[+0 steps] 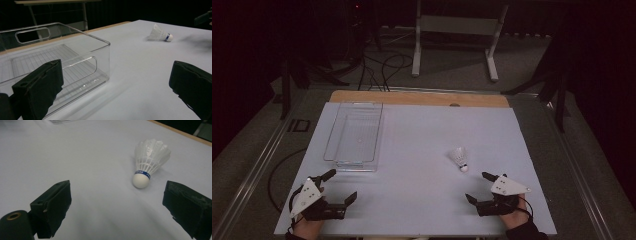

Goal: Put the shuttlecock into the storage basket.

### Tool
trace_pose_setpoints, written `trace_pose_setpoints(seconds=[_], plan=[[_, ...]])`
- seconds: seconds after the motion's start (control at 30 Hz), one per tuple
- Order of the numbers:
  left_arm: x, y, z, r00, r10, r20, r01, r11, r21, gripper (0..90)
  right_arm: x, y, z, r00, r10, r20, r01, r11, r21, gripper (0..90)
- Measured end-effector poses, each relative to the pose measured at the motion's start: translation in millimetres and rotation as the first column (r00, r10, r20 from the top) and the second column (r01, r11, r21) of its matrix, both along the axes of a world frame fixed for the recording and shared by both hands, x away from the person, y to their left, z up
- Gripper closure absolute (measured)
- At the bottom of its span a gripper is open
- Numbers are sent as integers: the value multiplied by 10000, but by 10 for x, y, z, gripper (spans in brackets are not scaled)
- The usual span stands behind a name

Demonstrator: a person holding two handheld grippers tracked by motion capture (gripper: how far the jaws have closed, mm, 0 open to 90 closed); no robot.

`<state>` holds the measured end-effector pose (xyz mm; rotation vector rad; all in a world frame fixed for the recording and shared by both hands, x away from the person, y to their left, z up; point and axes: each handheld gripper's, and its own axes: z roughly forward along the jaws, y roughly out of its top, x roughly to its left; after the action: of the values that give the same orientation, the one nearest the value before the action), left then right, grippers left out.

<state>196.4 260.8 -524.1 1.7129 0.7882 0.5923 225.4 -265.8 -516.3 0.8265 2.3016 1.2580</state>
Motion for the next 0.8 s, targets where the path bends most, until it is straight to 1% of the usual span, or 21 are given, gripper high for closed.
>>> trace_pose_setpoints(seconds=[0.17, 0.2, 0.27, 0.37, 0.47, 0.57, 0.67, 0.8], plan=[[-8, -1, 1, 10000, 2, -1, -2, 10000, -7, 0, 10, 0, -3, 10000, -32, 33, 31, 10000, 84, 85], [-9, 2, 1, 10000, 11, -1, -11, 10000, -17, 0, 14, 3, -5, 10000, 29, 3, -29, 9999, 108, 85], [-9, 5, 0, 10000, 11, 2, -11, 10000, -43, 0, 14, 13, -10, 10000, 99, -16, -99, 10000, 11, 85], [-8, 7, 1, 10000, 11, 0, -11, 10000, -27, 0, 18, 20, -19, 9998, 198, -95, -197, 9998, 50, 84], [-7, 6, -1, 10000, 17, -7, -17, 10000, -33, 0, 16, 20, -16, 9998, 181, -92, -181, 9998, 49, 85], [-7, 8, -1, 10000, 26, -14, -26, 10000, -48, 0, -16, 35, 34, 9997, 219, 114, -219, 9998, 1, 85], [-5, 2, -5, 10000, 27, -20, -27, 10000, -24, 0, -41, 48, 81, 9997, 174, 196, -171, 9998, -121, 85], [-4, 3, -5, 10000, 41, -11, -41, 10000, -11, 0, -53, 44, 135, 9996, 70, 260, -67, 9999, -97, 85]])
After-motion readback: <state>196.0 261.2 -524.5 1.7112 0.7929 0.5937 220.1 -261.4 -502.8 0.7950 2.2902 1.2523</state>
